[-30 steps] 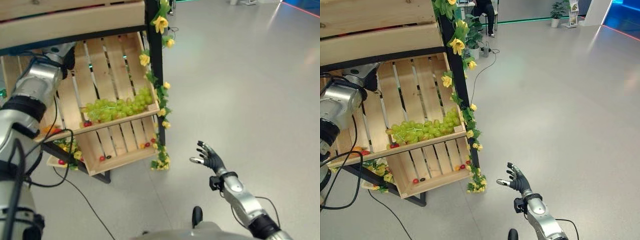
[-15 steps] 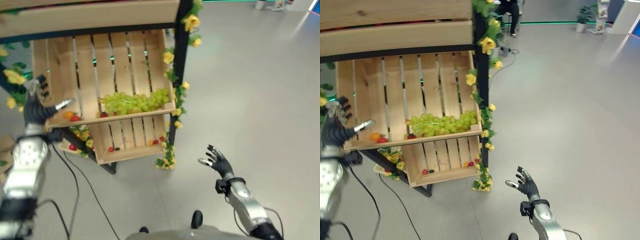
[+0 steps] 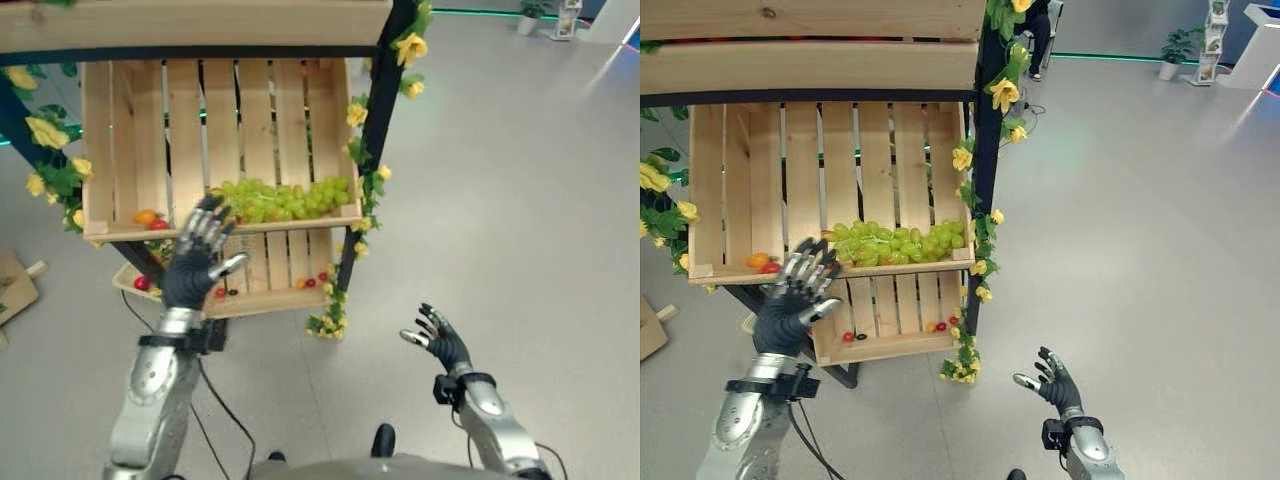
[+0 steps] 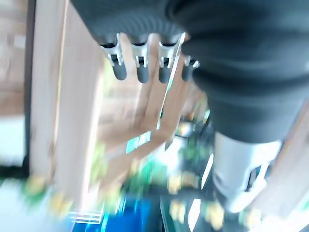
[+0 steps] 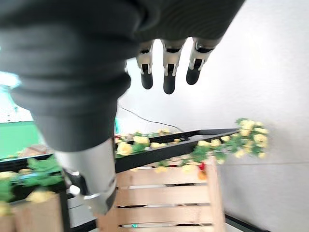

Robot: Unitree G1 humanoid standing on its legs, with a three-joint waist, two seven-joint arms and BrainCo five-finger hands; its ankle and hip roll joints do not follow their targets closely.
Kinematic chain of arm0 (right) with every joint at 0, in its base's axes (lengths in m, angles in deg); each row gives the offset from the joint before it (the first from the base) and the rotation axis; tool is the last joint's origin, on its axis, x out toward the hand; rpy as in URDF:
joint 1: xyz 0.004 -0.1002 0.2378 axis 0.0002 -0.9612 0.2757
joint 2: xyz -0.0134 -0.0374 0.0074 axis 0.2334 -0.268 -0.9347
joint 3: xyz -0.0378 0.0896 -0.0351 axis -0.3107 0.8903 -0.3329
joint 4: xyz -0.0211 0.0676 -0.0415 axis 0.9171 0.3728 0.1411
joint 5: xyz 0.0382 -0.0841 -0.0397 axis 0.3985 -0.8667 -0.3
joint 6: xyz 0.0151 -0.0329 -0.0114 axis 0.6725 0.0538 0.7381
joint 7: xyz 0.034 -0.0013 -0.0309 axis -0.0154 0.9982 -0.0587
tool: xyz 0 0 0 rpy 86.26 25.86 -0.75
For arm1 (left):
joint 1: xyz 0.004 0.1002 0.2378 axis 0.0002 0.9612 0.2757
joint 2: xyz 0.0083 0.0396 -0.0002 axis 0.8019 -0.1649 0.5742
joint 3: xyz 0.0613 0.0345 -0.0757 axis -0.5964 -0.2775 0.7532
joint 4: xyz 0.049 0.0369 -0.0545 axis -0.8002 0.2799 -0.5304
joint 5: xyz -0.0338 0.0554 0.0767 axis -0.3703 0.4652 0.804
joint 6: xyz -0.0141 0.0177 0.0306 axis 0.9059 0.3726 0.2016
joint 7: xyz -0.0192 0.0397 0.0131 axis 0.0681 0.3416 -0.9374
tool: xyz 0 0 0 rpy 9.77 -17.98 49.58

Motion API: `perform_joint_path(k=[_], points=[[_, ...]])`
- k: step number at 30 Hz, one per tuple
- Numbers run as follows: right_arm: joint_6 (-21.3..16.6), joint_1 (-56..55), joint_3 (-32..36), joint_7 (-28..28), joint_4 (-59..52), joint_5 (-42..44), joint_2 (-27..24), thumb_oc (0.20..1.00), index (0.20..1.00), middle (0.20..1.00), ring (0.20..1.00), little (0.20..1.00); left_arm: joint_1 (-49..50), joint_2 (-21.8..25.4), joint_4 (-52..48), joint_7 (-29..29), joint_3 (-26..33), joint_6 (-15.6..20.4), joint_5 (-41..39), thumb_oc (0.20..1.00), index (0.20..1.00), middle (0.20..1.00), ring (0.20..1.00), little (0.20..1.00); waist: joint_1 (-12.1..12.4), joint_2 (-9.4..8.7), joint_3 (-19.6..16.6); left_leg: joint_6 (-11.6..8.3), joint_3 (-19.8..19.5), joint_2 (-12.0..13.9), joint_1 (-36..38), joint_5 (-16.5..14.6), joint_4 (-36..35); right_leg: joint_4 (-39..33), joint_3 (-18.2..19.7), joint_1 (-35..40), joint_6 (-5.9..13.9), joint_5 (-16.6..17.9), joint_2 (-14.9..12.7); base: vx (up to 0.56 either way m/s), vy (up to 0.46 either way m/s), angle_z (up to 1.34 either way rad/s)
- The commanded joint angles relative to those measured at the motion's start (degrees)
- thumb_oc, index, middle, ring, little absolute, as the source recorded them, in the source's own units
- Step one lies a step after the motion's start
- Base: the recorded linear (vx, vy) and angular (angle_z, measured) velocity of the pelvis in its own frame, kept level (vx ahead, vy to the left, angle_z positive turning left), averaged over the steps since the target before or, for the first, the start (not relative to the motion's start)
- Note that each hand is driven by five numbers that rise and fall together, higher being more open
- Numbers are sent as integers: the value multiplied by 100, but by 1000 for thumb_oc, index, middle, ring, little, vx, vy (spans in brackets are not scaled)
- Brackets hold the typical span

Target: Pick up the fruits from the basket on one side to the basket on the other side

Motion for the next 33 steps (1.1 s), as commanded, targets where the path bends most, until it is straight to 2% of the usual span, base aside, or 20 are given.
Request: perform_joint_path(k=[1,5,6,7,8,9,10,12,16,17,18,19,20,22,27,28,30,31,32,33], points=[[-415,320,185,37,-518,-30,-383,1000,1000,1000,1000,1000,-556,249,97,177,-231,128,-91,1000,1000,1000,1000,1000,-161,-17,34,81,-750,-475,-535,-237,294,332,237,-33,527,-749,-424,-152,122,-182],[-466,17,537,177,-982,32,-328,1000,1000,1000,1000,1000,-842,319,334,19,-398,60,43,1000,1000,1000,1000,1000,-558,-144,35,148,-563,-246,-508,-48,-117,424,396,-410,675,-544,-361,-189,118,-85],[-454,9,540,180,-1001,30,-324,1000,1000,1000,1000,1000,-856,320,353,18,-403,69,44,1000,1000,1000,1000,1000,-536,-146,34,151,-543,-240,-492,-33,-153,426,418,-421,677,-540,-355,-250,92,-51],[-482,-75,638,215,-1171,19,-215,1000,1000,1000,1000,1000,-923,339,460,-74,-354,73,107,1000,1000,1000,1000,1000,-658,-223,114,185,-183,-130,-495,19,-272,396,291,-605,808,-382,-455,-120,2,-64],[-474,-81,639,217,-1185,15,-210,1000,1000,1000,1000,1000,-932,341,475,-72,-355,81,108,1000,1000,1000,1000,1000,-628,-223,123,187,-153,-122,-479,7,-276,400,320,-607,811,-382,-442,-267,-18,-117],[-509,-43,674,288,-1176,28,-156,1000,1000,1000,1000,1000,-1031,371,600,-182,-257,96,244,1000,1000,1000,1000,1000,-521,-183,222,138,387,86,-588,70,-163,542,-525,-592,751,-490,-694,-137,-20,-123],[-504,-45,675,291,-1184,27,-154,1000,1000,1000,1000,1000,-1040,371,609,-183,-260,99,248,1000,1000,1000,1000,1000,-513,-175,234,133,392,99,-580,46,-146,558,-525,-586,749,-510,-682,-224,-20,-150],[-540,-255,855,348,-1297,-15,-167,1000,1000,1000,1000,1000,-993,298,682,-280,-113,77,225,1000,1000,1000,1000,1000,-454,-113,252,105,1018,413,-576,69,-78,952,-1050,-317,638,-720,-939,-193,-36,-150],[-549,-231,972,485,-1322,-73,-202,1000,1000,1000,1000,1000,-1051,236,728,-354,-69,60,246,1000,1000,1000,1000,1000,-387,-50,143,52,1569,583,-569,103,-103,1036,-1424,-112,676,-714,-1181,-154,-61,-143],[-566,-107,964,572,-1334,-76,-218,1000,1000,1000,1000,1000,-1088,236,737,-413,41,53,352,1000,1000,1000,1000,1000,-283,8,54,0,2124,715,-463,22,-75,1018,-2260,-26,757,-511,-1625,-89,-63,-133],[-568,-103,961,574,-1330,-76,-220,1000,1000,1000,1000,1000,-1089,235,739,-413,44,54,353,1000,1000,1000,1000,1000,-275,8,62,2,2135,712,-450,13,-75,1019,-2248,-23,766,-508,-1627,-68,-124,-239],[-553,68,854,612,-1297,-165,-263,1000,1000,1000,1000,1000,-981,231,756,-477,186,43,417,1000,1000,1000,1000,1000,-45,118,-22,-82,2667,887,-278,-165,7,1290,-3504,158,887,-337,-2252,21,-86,-298],[-516,141,824,591,-1294,-189,-306,1000,1000,1000,1000,1000,-921,243,768,-499,257,21,426,1000,1000,1000,1000,1000,-67,150,11,-61,2822,907,-181,-225,59,1524,-3912,197,844,-333,-2375,18,-90,-336],[-471,92,741,529,-1240,-226,-323,1000,1000,1000,1000,1000,-788,203,779,-508,315,11,437,1000,1000,1000,1000,1000,-164,50,-4,-68,3074,933,-107,-314,192,1085,-4006,281,780,-325,-2199,106,-296,-230],[-491,-26,797,566,-1448,-140,-437,1000,1000,1000,1000,1000,-662,16,947,-608,345,31,249,1000,1000,1000,1000,1000,-420,210,9,-236,2978,1270,-130,-580,1219,1018,-3347,82,521,-742,-1604,164,-252,-90],[-537,31,766,558,-1471,-11,-512,1000,1000,1000,1000,1000,-665,-47,966,-649,349,61,222,1000,1000,1000,1000,1000,-467,250,30,-513,2646,1391,-231,-186,2216,791,-2990,161,254,-1092,-1029,327,-382,-103],[-590,191,589,548,-1365,16,-575,1000,1000,1000,1000,1000,-651,-150,993,-714,318,98,178,1000,1000,1000,1000,1000,-306,251,187,-769,1824,1069,-629,-98,3231,600,-2561,296,-31,-1360,-577,287,-288,-181],[-557,222,510,503,-1298,-27,-604,1000,1000,1000,1000,1000,-595,-230,994,-725,294,101,160,1000,1000,1000,1000,1000,-261,179,208,-634,1499,647,-694,-42,3194,521,-2393,295,-100,-1323,-524,113,-103,-188],[-558,223,507,503,-1295,-27,-604,1000,1000,1000,1000,1000,-593,-231,995,-724,295,102,161,1000,1000,1000,1000,1000,-256,164,208,-630,1511,629,-680,-26,3167,518,-2382,294,-99,-1320,-538,213,-92,-205],[-497,179,485,424,-1299,-29,-611,1000,1000,1000,1000,1000,-504,-323,1000,-709,295,87,135,1000,1000,1000,1000,1000,-140,132,233,-456,852,103,-856,-15,2819,428,-1847,343,-69,-1318,-331,253,-73,-193]])
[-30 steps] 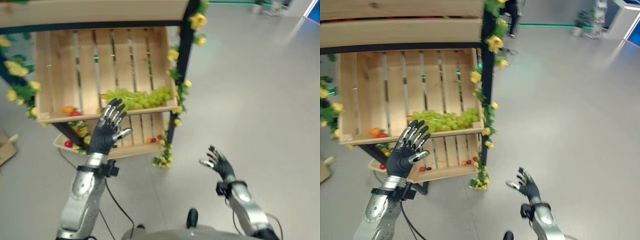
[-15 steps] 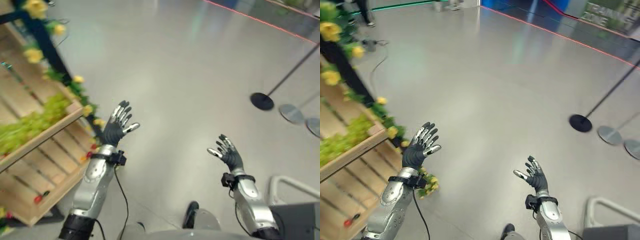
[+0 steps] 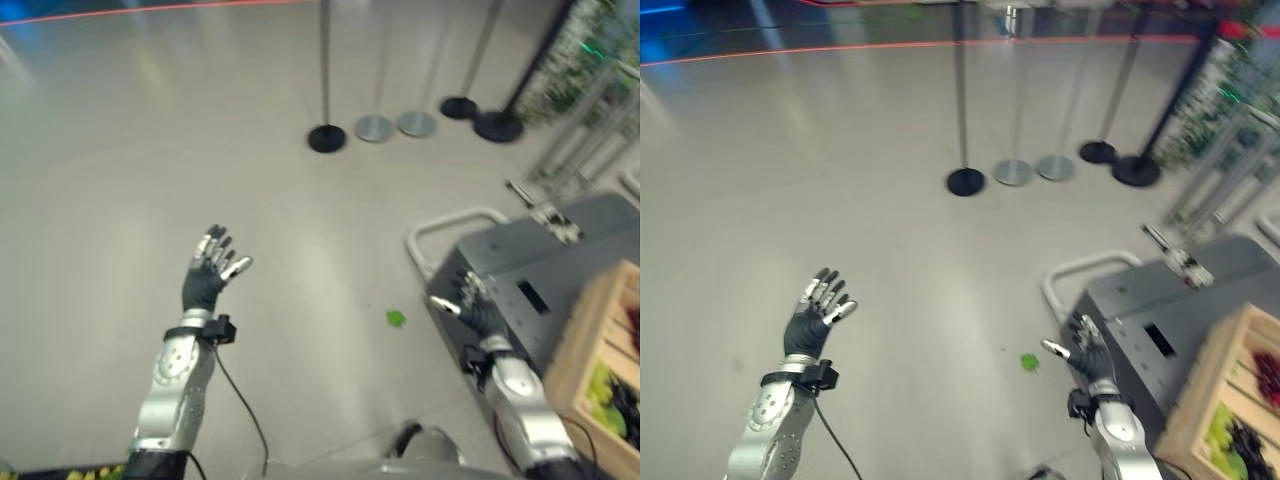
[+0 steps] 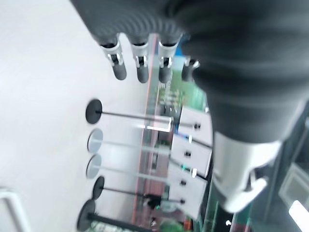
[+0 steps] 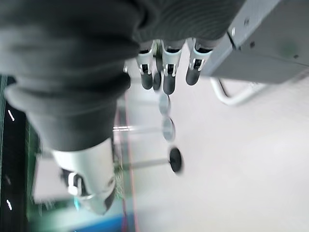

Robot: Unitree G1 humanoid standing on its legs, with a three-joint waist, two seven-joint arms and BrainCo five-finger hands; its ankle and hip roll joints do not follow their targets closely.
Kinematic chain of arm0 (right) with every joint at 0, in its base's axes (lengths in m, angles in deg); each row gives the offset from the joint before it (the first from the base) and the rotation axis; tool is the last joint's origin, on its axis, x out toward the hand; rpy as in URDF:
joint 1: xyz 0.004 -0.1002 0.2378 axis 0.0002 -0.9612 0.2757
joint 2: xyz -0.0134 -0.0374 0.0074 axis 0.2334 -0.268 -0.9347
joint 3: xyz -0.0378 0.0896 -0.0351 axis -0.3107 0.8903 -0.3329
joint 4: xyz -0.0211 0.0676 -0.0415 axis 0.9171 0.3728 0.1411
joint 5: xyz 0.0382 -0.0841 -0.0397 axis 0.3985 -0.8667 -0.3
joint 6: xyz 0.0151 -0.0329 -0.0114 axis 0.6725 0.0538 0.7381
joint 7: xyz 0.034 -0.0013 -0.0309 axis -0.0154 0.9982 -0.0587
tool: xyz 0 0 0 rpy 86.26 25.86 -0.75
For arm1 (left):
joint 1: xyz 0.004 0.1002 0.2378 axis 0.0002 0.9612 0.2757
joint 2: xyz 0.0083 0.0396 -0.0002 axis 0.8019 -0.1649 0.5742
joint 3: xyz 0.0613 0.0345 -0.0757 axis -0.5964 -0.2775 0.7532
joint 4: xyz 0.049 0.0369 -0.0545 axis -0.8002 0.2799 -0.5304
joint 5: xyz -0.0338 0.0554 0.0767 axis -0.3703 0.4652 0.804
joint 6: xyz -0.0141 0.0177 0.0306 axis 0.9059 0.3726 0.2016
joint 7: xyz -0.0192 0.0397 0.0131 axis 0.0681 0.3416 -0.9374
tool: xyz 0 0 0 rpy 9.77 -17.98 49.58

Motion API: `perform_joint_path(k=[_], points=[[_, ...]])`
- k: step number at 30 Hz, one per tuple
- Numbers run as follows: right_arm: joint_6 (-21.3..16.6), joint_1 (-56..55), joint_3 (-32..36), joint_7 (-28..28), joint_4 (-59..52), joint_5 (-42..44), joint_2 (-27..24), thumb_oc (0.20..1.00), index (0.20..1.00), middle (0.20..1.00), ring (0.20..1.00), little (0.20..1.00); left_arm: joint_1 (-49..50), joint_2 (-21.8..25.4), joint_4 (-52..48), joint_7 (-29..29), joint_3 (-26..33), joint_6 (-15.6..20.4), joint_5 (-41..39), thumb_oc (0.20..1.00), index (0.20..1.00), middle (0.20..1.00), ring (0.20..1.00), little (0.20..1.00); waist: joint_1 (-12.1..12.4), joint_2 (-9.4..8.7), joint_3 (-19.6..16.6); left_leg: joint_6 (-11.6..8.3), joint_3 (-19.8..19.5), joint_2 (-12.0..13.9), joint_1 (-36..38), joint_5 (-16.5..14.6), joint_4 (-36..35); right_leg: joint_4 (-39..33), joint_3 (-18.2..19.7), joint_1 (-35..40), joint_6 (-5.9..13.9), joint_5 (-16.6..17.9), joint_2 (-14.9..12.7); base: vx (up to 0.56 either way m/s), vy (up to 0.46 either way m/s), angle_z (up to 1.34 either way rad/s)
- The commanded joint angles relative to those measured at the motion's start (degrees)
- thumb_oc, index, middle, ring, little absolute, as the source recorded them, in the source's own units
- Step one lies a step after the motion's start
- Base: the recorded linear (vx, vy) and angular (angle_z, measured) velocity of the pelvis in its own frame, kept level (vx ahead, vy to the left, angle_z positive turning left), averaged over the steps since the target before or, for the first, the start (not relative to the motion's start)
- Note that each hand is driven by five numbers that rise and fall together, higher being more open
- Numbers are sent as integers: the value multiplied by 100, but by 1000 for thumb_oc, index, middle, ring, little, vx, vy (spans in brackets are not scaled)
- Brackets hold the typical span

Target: Pick up the fruits from the basket on one side to the basket on the other side

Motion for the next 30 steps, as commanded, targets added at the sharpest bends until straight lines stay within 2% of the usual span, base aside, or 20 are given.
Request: perform_joint_path(k=[1,4,6,7,8,10,11,15,16,17,18,19,20,21,24,25,27,28,29,30], points=[[-288,127,83,-165,-423,160,-201,1000,1000,1000,1000,1000,-132,85,-716,50,-105,333,23,1000,1000,1000,1000,1000,129,-85,147,522,-426,-420,-45,300,-656,-1442,927,793,892,216,48,244,-69,-183],[-311,64,157,-181,-408,253,-192,1000,1000,1000,1000,1000,-91,95,-797,118,-76,350,-33,1000,1000,1000,1000,1000,183,-137,124,580,-704,-483,-306,294,-847,-1609,1211,913,942,221,120,267,23,-139],[-372,72,176,-136,-292,249,-184,1000,1000,1000,1000,1000,-122,141,-775,131,-91,347,53,1000,1000,1000,1000,1000,310,-166,180,663,-1373,-764,-583,-21,-1742,-1715,1885,1131,1023,94,418,313,64,-112],[-372,76,180,-136,-291,250,-183,1000,1000,1000,1000,1000,-128,142,-772,131,-93,349,54,1000,1000,1000,1000,1000,316,-185,180,666,-1363,-781,-573,33,-1798,-1717,1891,1116,1026,113,394,290,85,-93],[-374,67,182,-144,-259,253,-180,1000,1000,1000,1000,1000,-111,124,-763,133,-89,343,41,1000,1000,1000,1000,1000,329,-165,167,637,-1572,-739,-600,196,-2207,-1755,2072,1171,1043,79,472,175,99,-127],[-384,25,171,-141,-230,246,-190,1000,1000,1000,1000,1000,-59,126,-775,88,-53,355,86,1000,1000,1000,1000,1000,407,-31,220,465,-2214,-427,-789,951,-3158,-1804,2494,1329,1058,-67,696,337,194,-113],[-399,32,164,-123,-232,231,-218,1000,1000,1000,1000,1000,-73,131,-771,81,-60,368,104,1000,1000,1000,1000,1000,434,-10,246,389,-2322,-344,-854,1078,-3460,-1825,2626,1395,1073,-129,736,307,202,-82],[-346,-25,263,-121,-349,194,-233,1000,1000,1000,1000,1000,-92,146,-644,108,-72,345,256,1000,1000,1000,1000,1000,363,57,190,392,-2124,-202,-679,1221,-3740,-1750,2855,1647,1109,-369,739,183,220,-60],[-357,-64,281,-108,-366,158,-177,1000,1000,1000,1000,1000,-187,158,-517,-14,-179,314,292,1000,1000,1000,1000,1000,308,16,77,479,-2091,-154,-471,1414,-4076,-1244,2832,1583,1216,-362,629,146,217,1],[-352,-67,283,-108,-373,158,-174,1000,1000,1000,1000,1000,-195,162,-506,-15,-182,319,291,1000,1000,1000,1000,1000,329,6,77,486,-2068,-157,-460,1419,-4091,-1174,2854,1546,1223,-403,613,154,329,0],[-337,0,224,-126,-348,249,-46,1000,1000,1000,1000,1000,-224,338,-437,-95,-183,325,458,1000,1000,1000,1000,1000,217,-53,171,629,-1828,-53,-223,1381,-4217,-217,2812,965,1437,-317,622,7,114,-15],[-336,8,220,-125,-348,249,-39,1000,1000,1000,1000,1000,-232,344,-428,-96,-177,331,460,1000,1000,1000,1000,1000,238,-69,170,631,-1801,-55,-226,1386,-4228,-118,2842,899,1442,-360,609,54,212,-67],[-302,71,128,-147,-352,183,7,1000,1000,1000,1000,1000,-267,432,-331,-175,-184,315,454,1000,1000,1000,1000,1000,149,-134,220,748,-1542,75,-23,1335,-4303,564,2711,434,1718,-189,561,94,162,-70],[-270,74,127,-151,-375,171,23,1000,1000,1000,1000,1000,-260,438,-263,-186,-193,275,447,1000,1000,1000,1000,1000,106,-151,244,810,-1429,93,60,1303,-4304,852,2670,272,1829,-22,542,97,164,-80],[-228,44,150,-152,-439,145,56,1000,1000,1000,1000,1000,-224,407,-229,-230,-174,255,377,1000,1000,1000,1000,1000,83,-140,273,878,-1170,116,257,1188,-4314,1022,2351,94,1915,253,252,115,131,-67],[-216,25,231,-76,-437,141,112,1000,1000,1000,1000,1000,-211,385,-256,-232,-134,241,378,1000,1000,1000,1000,1000,88,-108,254,874,-939,147,358,1051,-4344,530,1900,97,1832,274,-183,187,76,-30],[-220,14,265,-50,-450,157,127,1000,1000,1000,1000,1000,-203,374,-231,-213,-133,236,297,1000,1000,1000,1000,1000,94,-116,235,844,-857,163,398,999,-4358,132,1722,212,1739,282,-273,141,-30,-45],[-261,45,307,42,-426,157,158,1000,1000,1000,1000,1000,-278,329,-232,-256,-92,231,268,1000,1000,1000,1000,1000,119,-202,207,755,-566,180,432,890,-4377,-789,1182,194,1701,635,-619,91,-78,-64],[-262,49,307,47,-425,154,162,1000,1000,1000,1000,1000,-286,332,-226,-257,-92,231,269,1000,1000,1000,1000,1000,125,-196,200,755,-559,191,427,880,-4373,-891,1169,234,1705,691,-588,229,-112,-88],[-281,110,273,82,-406,89,190,1000,1000,1000,1000,1000,-303,292,-120,-290,-54,225,256,1000,1000,1000,1000,1000,129,-215,180,694,-264,224,583,713,-4333,-1377,662,114,1750,1000,-843,154,-30,-86]])
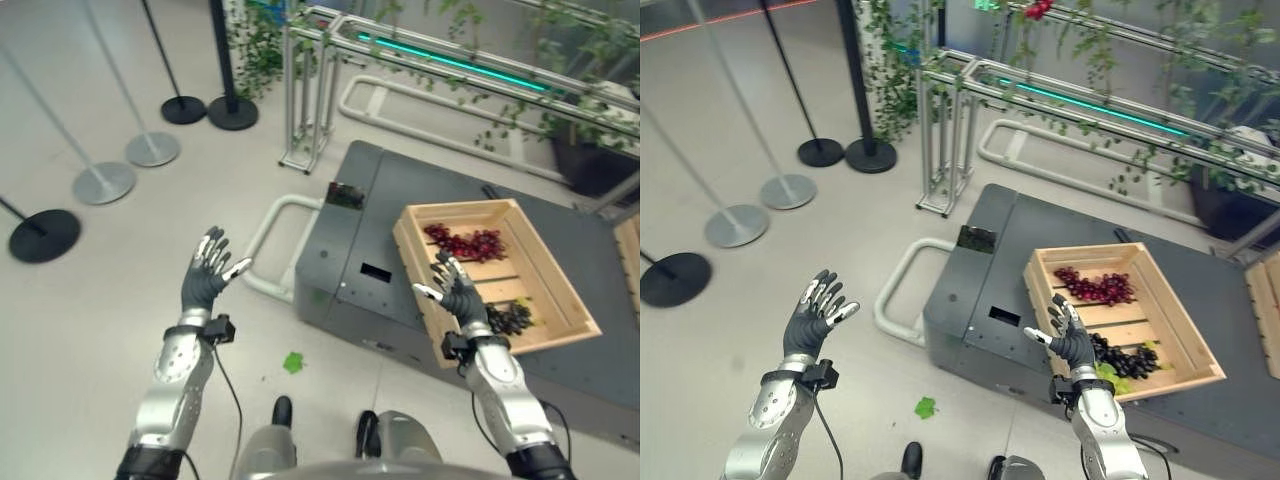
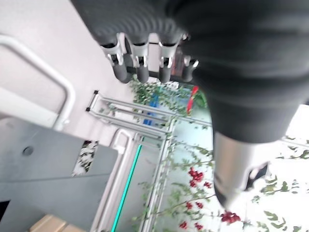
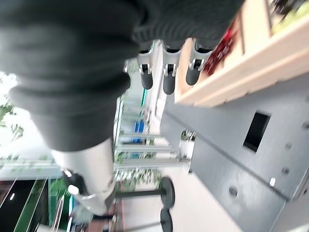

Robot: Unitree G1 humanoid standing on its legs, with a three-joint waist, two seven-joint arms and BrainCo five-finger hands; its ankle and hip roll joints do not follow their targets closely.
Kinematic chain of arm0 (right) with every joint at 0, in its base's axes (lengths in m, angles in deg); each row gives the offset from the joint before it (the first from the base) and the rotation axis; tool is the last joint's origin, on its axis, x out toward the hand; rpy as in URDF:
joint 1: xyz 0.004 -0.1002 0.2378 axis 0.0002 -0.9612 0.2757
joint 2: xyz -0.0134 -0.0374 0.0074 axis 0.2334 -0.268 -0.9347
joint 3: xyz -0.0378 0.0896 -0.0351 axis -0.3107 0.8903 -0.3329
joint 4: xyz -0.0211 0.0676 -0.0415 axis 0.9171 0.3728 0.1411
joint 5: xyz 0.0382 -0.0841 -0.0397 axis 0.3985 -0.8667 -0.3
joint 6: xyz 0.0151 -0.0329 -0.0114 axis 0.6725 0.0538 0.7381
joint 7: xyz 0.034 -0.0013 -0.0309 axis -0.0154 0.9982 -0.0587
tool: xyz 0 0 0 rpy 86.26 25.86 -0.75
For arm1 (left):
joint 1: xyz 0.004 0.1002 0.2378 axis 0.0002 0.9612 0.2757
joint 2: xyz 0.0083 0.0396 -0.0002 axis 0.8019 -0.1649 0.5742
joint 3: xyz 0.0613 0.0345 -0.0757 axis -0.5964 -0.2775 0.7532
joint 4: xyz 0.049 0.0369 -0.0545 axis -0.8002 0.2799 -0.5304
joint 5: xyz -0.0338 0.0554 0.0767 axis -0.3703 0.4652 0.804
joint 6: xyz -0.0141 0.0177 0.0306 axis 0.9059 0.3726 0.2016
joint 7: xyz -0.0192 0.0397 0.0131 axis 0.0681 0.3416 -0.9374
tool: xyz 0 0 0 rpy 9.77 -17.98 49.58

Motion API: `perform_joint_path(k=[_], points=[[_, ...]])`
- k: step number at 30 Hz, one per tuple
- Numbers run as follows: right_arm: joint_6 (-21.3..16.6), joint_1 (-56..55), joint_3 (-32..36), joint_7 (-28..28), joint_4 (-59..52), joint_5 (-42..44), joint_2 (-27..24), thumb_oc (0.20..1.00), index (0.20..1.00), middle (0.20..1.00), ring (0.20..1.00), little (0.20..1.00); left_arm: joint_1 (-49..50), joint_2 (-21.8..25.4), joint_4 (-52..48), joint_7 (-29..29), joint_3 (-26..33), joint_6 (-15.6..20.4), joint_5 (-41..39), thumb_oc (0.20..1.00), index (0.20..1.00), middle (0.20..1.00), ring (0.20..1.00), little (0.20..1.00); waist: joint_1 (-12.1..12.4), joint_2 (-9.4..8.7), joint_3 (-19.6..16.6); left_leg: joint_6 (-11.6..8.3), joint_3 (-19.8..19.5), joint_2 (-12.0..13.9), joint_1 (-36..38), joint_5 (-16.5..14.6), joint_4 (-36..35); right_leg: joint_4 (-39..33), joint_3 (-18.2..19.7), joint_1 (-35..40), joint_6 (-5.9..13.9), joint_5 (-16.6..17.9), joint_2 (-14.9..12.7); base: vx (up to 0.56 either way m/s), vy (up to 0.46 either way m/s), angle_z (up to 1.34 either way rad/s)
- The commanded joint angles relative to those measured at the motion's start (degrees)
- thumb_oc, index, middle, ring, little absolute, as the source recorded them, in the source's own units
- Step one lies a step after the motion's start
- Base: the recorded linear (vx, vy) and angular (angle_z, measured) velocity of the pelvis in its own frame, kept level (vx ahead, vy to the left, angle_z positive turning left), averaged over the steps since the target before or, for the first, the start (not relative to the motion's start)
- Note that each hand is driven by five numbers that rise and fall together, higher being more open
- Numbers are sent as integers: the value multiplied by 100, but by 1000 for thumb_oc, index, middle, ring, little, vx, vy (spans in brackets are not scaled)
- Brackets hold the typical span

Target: Pick up the fruits from the basket on one side to the basket on the other side

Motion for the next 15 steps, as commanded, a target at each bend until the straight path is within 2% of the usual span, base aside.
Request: perform_joint_path(k=[1,2,3,5,6,8,9,10,11,12,13,14,15], points=[[-273,202,250,174,-250,41,-90,1000,1000,1000,1000,1000,-151,-131,-365,-48,187,180,38,1000,1000,1000,1000,1000,72,151,-224,-424,-756,235,307,-681,-95,-929,-474,212,179,636,-115,322,-56,-137],[-273,230,197,146,-264,-75,-75,1000,1000,1000,1000,1000,-64,-185,-338,-56,277,215,97,1000,1000,1000,1000,1000,71,149,-199,-429,-509,203,528,-933,33,-1207,-671,168,249,828,-180,266,-52,-131],[-272,232,192,136,-313,-109,-75,1000,1000,1000,1000,1000,-15,-219,-322,-64,325,228,98,1000,1000,1000,1000,1000,62,117,-216,-439,-408,178,585,-1005,106,-1204,-832,148,271,896,-306,407,-92,-126],[-261,142,145,37,-382,-100,-51,1000,1000,1000,1000,1000,59,-293,-332,-65,377,248,74,1000,1000,1000,1000,1000,97,94,-295,-443,-318,148,781,-1238,209,-995,-993,335,312,925,-362,309,-107,-77],[-245,75,155,9,-391,-106,-81,1000,1000,1000,1000,1000,71,-312,-347,-49,361,228,45,1000,1000,1000,1000,1000,64,98,-297,-407,-276,115,809,-1332,326,-736,-950,334,267,860,-461,152,-78,-45],[-244,70,155,9,-395,-106,-84,1000,1000,1000,1000,1000,75,-315,-350,-48,360,226,44,1000,1000,1000,1000,1000,72,100,-297,-405,-268,114,805,-1351,347,-698,-934,317,269,837,-471,126,-77,-11],[-219,-14,194,-25,-416,-102,-137,1000,1000,1000,1000,1000,78,-335,-368,-30,285,234,-54,1000,1000,1000,1000,1000,-60,128,-396,-430,-350,112,719,-1456,568,-646,-485,376,239,730,-467,273,-185,8],[-221,-72,225,-68,-495,-103,-178,1000,1000,1000,1000,1000,97,-371,-392,0,314,240,-75,1000,1000,1000,1000,1000,-46,189,-415,-468,-359,159,730,-1524,655,-650,-444,452,227,681,-410,423,-317,31],[-206,-105,243,-127,-499,-55,-309,1000,1000,1000,1000,1000,179,-495,-404,39,311,252,-166,1000,1000,1000,1000,1000,-95,267,-455,-577,-407,179,726,-1578,938,-923,-442,631,125,639,-201,221,-208,31],[-207,-103,245,-127,-499,-53,-313,1000,1000,1000,1000,1000,176,-498,-404,40,311,253,-166,1000,1000,1000,1000,1000,-108,251,-461,-573,-419,157,697,-1555,945,-937,-453,621,119,661,-222,241,-278,-8],[-214,7,226,-125,-500,-106,-466,1000,1000,1000,1000,1000,131,-584,-326,64,254,249,-393,1000,1000,1000,1000,1000,-57,335,-406,-660,-619,135,611,-1440,1157,-1070,-407,767,74,570,-43,80,-145,-44],[-213,12,230,-126,-500,-105,-468,1000,1000,1000,1000,1000,123,-585,-323,65,252,251,-394,1000,1000,1000,1000,1000,-69,316,-410,-654,-631,106,588,-1406,1147,-1074,-416,751,71,587,-72,215,-314,-53],[-186,84,197,-227,-558,3,-583,1000,1000,1000,1000,1000,179,-712,-290,65,298,238,-607,1000,1000,1000,1000,1000,-82,375,-412,-751,-812,72,437,-1347,1545,-1121,-301,800,-107,359,160,101,-165,-29]])
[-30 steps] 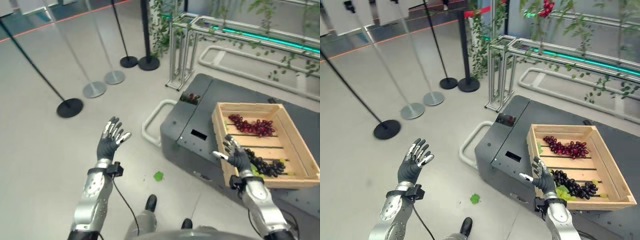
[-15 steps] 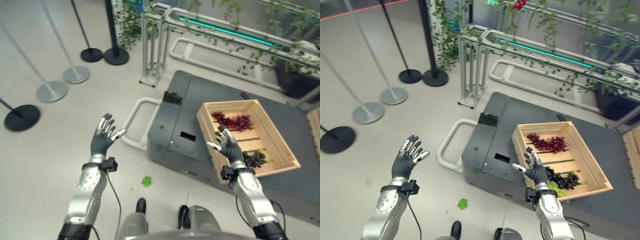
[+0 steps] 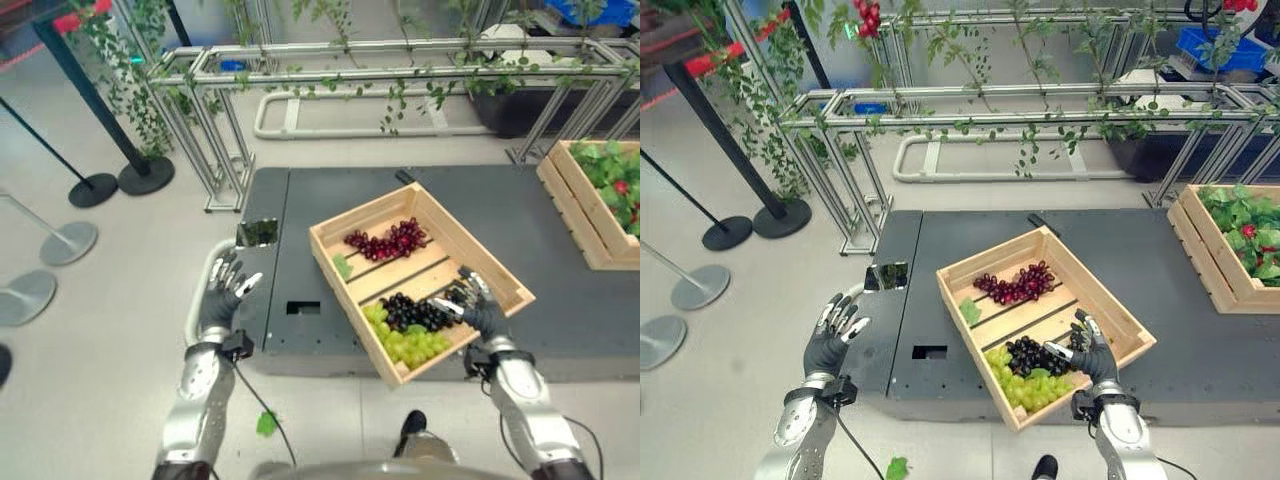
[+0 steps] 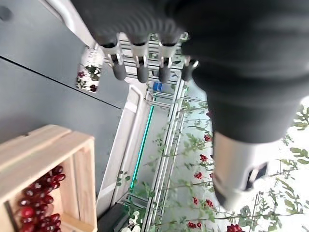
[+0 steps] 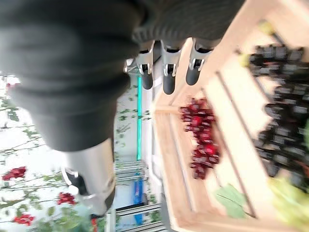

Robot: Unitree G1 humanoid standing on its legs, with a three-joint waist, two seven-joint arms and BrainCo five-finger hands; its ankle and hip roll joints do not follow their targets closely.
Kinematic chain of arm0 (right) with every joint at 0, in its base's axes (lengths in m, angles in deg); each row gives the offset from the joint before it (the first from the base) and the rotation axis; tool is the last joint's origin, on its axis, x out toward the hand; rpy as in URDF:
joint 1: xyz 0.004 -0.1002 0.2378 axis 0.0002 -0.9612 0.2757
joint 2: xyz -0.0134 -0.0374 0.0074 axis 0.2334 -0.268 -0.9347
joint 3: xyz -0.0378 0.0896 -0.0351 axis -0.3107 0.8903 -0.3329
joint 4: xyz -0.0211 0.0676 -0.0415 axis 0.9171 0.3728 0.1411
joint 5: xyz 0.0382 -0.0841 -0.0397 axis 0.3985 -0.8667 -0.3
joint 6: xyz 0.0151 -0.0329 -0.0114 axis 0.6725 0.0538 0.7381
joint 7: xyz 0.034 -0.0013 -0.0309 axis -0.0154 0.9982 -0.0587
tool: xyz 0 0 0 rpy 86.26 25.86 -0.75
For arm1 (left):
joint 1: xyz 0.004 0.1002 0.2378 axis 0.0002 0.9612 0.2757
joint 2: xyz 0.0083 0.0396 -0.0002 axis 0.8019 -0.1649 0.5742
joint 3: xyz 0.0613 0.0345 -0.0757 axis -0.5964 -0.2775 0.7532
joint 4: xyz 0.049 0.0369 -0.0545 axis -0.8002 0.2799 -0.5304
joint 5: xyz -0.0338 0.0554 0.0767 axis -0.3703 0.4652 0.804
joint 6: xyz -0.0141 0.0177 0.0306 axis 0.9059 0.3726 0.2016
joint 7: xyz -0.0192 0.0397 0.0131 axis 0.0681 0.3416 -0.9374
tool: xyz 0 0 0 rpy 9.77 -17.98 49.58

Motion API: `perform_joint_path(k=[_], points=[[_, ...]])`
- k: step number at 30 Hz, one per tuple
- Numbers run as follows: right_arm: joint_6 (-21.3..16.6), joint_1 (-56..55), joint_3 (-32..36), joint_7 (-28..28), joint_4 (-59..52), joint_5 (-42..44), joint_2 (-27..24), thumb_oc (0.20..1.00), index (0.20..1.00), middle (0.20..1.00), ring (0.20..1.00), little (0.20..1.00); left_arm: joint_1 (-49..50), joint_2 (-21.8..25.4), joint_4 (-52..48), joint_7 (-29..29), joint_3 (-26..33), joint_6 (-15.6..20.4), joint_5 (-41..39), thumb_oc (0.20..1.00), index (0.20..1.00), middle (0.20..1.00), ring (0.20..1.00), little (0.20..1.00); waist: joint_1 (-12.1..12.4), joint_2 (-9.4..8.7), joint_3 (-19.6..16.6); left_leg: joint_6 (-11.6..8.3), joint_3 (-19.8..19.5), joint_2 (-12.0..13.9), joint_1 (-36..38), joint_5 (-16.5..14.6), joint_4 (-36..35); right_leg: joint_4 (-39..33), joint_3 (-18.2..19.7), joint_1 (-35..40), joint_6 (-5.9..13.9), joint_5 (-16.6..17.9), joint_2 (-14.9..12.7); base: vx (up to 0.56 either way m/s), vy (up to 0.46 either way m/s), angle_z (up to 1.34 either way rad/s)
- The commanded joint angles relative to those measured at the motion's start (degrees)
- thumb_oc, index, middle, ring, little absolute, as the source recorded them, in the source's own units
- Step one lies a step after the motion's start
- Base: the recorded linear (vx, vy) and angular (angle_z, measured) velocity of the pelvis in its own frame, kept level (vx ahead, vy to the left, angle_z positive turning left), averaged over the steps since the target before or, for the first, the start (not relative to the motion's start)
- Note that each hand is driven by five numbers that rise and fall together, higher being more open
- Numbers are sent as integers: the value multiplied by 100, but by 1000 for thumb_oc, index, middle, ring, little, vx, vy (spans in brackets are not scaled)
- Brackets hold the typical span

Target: Pick up the fruits from the basket on one side to the basket on the other side

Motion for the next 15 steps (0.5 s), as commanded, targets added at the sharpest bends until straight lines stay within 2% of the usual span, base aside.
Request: perform_joint_path(k=[1,3,4,5,6,7,8,9,10,11,12,13,15], points=[[-230,344,67,-144,-434,60,31,1000,1000,1000,1000,1000,-122,155,-385,71,270,282,-345,1000,1000,1000,1000,1000,59,-267,49,286,-354,-764,-113,-803,105,-774,72,450,485,-297,-165,173,-256,-32],[-217,441,-57,-179,-411,16,-64,1000,1000,1000,1000,1000,-47,135,-402,115,274,246,-440,1000,1000,1000,1000,1000,123,-242,113,105,-560,-617,-362,-318,864,-790,176,540,266,-518,116,185,-258,-30],[-191,446,-138,-245,-452,128,-116,1000,1000,1000,1000,1000,38,120,-426,145,265,217,-497,1000,1000,1000,1000,1000,160,-348,218,63,-610,-631,-622,126,1665,-924,218,769,77,-686,257,178,-263,-31],[-189,444,-135,-246,-455,130,-113,1000,1000,1000,1000,1000,39,124,-429,146,264,215,-498,1000,1000,1000,1000,1000,155,-348,227,61,-620,-630,-636,117,1700,-937,210,782,73,-680,262,179,-355,-69],[-216,441,-115,-228,-473,137,-144,1000,1000,1000,1000,1000,39,125,-456,190,235,207,-410,1000,1000,1000,1000,1000,323,-395,448,80,-681,-955,-1047,-76,1866,-993,238,952,32,-774,334,62,-164,-61],[-216,446,-109,-228,-473,136,-142,1000,1000,1000,1000,1000,31,126,-456,189,232,207,-408,1000,1000,1000,1000,1000,317,-416,446,93,-679,-985,-1059,-45,1848,-988,232,936,40,-763,302,136,-231,-31],[-203,470,-104,-222,-456,134,-129,1000,1000,1000,1000,1000,5,105,-434,208,232,212,-462,1000,1000,1000,1000,1000,404,-451,479,189,-789,-1286,-1295,-276,1670,-988,294,986,50,-820,355,166,-100,21],[-196,515,-157,-281,-394,125,-143,1000,1000,1000,1000,1000,90,49,-376,249,226,203,-519,1000,1000,1000,1000,1000,422,-439,440,332,-754,-1270,-1301,-484,1168,-1022,356,1016,82,-856,464,179,-107,7],[-201,516,-161,-282,-387,125,-146,1000,1000,1000,1000,1000,95,46,-377,250,226,204,-519,1000,1000,1000,1000,1000,437,-439,441,333,-738,-1265,-1278,-486,1146,-1023,373,1019,83,-858,465,221,13,-33],[-209,546,-190,-264,-323,141,-144,1000,1000,1000,1000,1000,135,44,-375,237,230,223,-518,1000,1000,1000,1000,1000,507,-355,455,326,-725,-1011,-1496,-203,384,-1015,454,1090,126,-932,577,119,45,-44],[-212,547,-192,-263,-318,141,-147,1000,1000,1000,1000,1000,137,41,-375,236,230,223,-516,1000,1000,1000,1000,1000,519,-358,457,317,-714,-1005,-1461,-182,330,-1016,467,1094,120,-935,579,245,86,-58],[-232,566,-245,-229,-241,95,-152,1000,1000,1000,1000,1000,157,71,-325,198,228,218,-438,1000,1000,1000,1000,1000,599,-250,505,231,-821,-656,-1576,362,-386,-1025,510,1211,159,-1028,717,198,23,-73],[-228,589,-258,-192,-206,48,-165,1000,1000,1000,1000,1000,167,88,-303,184,236,206,-357,1000,1000,1000,1000,1000,649,-225,538,211,-920,-597,-1534,496,-636,-1006,529,1297,153,-1090,758,145,2,-78]])
